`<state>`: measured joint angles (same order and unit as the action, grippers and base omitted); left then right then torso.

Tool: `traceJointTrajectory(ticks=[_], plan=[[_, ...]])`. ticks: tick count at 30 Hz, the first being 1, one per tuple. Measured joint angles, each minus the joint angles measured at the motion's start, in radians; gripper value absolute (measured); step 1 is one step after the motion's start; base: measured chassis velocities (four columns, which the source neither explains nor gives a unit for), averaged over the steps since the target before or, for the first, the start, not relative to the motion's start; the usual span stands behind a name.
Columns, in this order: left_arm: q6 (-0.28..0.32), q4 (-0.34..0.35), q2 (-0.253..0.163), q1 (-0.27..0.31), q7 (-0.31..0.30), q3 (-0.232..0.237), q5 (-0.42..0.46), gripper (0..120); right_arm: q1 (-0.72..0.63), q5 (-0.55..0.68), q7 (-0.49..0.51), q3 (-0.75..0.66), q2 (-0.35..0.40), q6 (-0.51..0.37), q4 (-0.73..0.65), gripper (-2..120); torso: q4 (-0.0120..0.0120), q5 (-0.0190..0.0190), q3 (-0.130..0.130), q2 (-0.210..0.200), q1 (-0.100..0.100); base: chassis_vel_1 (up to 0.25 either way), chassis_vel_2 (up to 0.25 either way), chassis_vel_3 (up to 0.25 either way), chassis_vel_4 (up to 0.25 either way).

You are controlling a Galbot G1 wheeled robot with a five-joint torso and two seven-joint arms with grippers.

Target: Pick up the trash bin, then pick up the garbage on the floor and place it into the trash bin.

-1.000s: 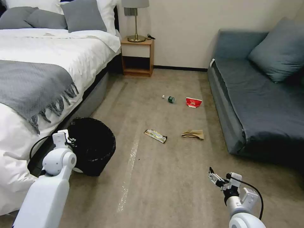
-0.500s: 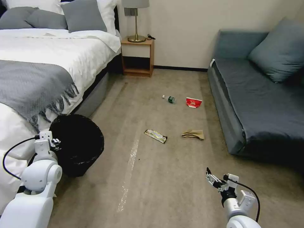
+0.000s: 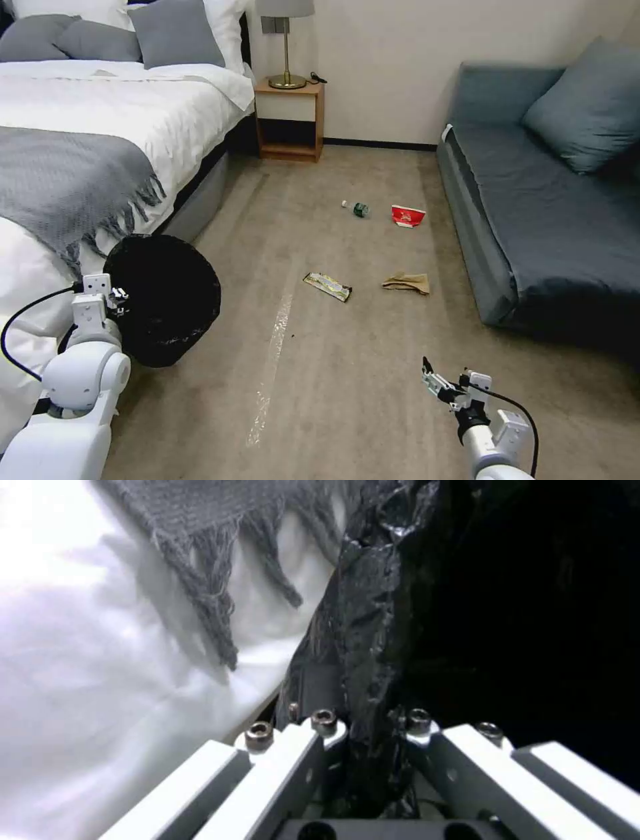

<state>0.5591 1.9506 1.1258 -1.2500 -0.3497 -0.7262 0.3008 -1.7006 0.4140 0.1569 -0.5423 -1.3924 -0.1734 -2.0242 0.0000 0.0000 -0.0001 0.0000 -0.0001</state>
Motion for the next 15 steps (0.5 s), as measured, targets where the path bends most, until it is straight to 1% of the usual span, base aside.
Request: traceJointTrajectory(ticks=[2, 9, 15], plan=[[-0.011, -0.001, 0.003, -0.004, 0.004, 0.000, -0.001, 2, -0.001, -0.008, -0.002, 0.006, 0.000, 0.000, -0.003, 100, -0.0001, 0.0000, 0.000, 0.000, 0.000, 0.000, 0.000, 0.000, 0.000], [-0.013, -0.005, 0.010, -0.014, 0.007, -0.002, 0.010, 1, -0.006, -0.026, -0.007, 0.017, 0.000, 0.006, -0.002, 100, -0.0001, 0.0000, 0.000, 0.000, 0.000, 0.000, 0.000, 0.000, 0.000], [-0.020, -0.015, 0.015, -0.014, 0.014, 0.009, 0.014, 1, -0.015, -0.033, -0.008, 0.018, -0.002, 0.009, -0.006, 100, 0.0000, 0.0000, 0.000, 0.000, 0.000, 0.000, 0.000, 0.000, 0.000]])
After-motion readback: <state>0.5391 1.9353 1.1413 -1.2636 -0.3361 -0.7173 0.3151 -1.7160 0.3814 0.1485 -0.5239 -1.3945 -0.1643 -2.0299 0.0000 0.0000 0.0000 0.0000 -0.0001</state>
